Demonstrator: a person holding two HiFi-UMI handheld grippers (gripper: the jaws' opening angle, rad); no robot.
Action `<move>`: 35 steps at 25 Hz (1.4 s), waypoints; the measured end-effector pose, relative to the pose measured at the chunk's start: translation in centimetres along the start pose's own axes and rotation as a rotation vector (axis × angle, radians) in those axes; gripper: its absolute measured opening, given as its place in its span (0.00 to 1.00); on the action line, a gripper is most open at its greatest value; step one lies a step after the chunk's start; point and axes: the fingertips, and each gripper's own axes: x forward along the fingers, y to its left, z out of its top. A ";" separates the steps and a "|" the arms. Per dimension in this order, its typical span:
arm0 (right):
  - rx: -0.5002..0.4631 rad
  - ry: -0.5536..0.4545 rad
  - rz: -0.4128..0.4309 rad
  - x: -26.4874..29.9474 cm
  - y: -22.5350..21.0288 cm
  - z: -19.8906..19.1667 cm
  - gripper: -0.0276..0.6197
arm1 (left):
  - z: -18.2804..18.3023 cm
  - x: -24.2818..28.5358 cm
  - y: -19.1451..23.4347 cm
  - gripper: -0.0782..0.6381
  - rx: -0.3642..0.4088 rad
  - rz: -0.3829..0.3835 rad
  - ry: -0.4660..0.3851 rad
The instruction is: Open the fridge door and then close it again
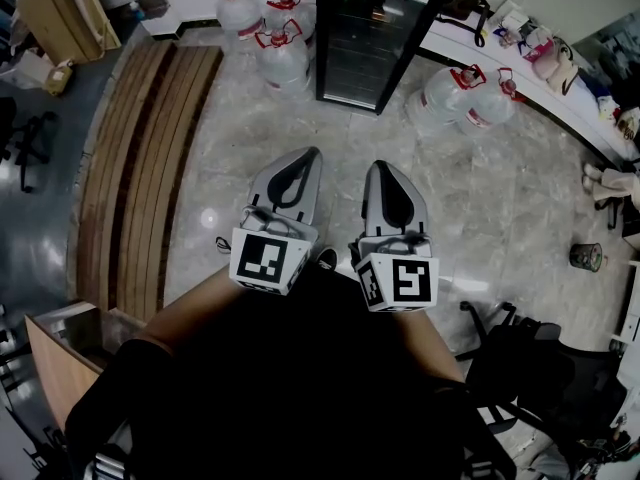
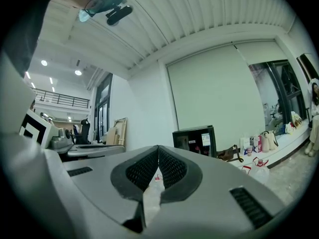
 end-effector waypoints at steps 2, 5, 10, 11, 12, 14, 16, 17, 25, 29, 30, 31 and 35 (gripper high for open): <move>0.008 -0.001 -0.003 -0.3 -1.2 0.0 0.07 | -0.3 0.5 -0.5 0.11 0.016 0.008 -0.001; 0.016 -0.002 -0.010 -0.1 -2.8 -0.2 0.07 | -0.6 1.5 -0.9 0.11 0.007 0.021 0.009; 0.012 -0.004 -0.006 2.0 -4.0 0.0 0.07 | -0.3 4.0 0.0 0.11 0.014 0.028 0.006; 0.012 -0.001 -0.007 2.7 -4.3 0.0 0.07 | -0.4 4.6 0.5 0.11 0.011 0.030 0.006; 0.013 0.003 -0.009 3.4 -4.6 -0.2 0.07 | -0.6 5.3 1.0 0.11 0.010 0.031 0.008; 0.013 0.014 -0.012 5.2 -5.3 -0.6 0.07 | -1.2 7.0 2.1 0.11 0.010 0.029 0.017; 0.009 0.023 -0.015 7.3 -6.0 -1.0 0.07 | -1.7 9.0 3.4 0.11 -0.009 0.032 0.023; 0.007 0.028 -0.018 8.5 -6.4 -1.2 0.07 | -1.8 10.1 4.1 0.11 -0.020 0.035 0.024; -0.015 0.055 -0.045 21.6 -8.5 -1.2 0.07 | -2.0 20.4 12.9 0.11 -0.045 0.013 0.031; -0.033 0.056 -0.055 27.6 -8.9 -0.3 0.07 | -1.2 24.7 17.2 0.11 -0.073 -0.008 0.025; -0.036 0.053 -0.058 28.9 -9.0 -0.1 0.07 | -1.1 25.7 17.9 0.11 -0.072 -0.018 0.022; -0.037 0.050 -0.062 30.2 -9.2 0.0 0.07 | -1.0 26.6 18.5 0.11 -0.069 -0.027 0.022; -0.030 0.052 -0.065 34.4 -10.2 0.1 0.07 | -1.1 30.1 20.6 0.11 -0.064 -0.043 0.033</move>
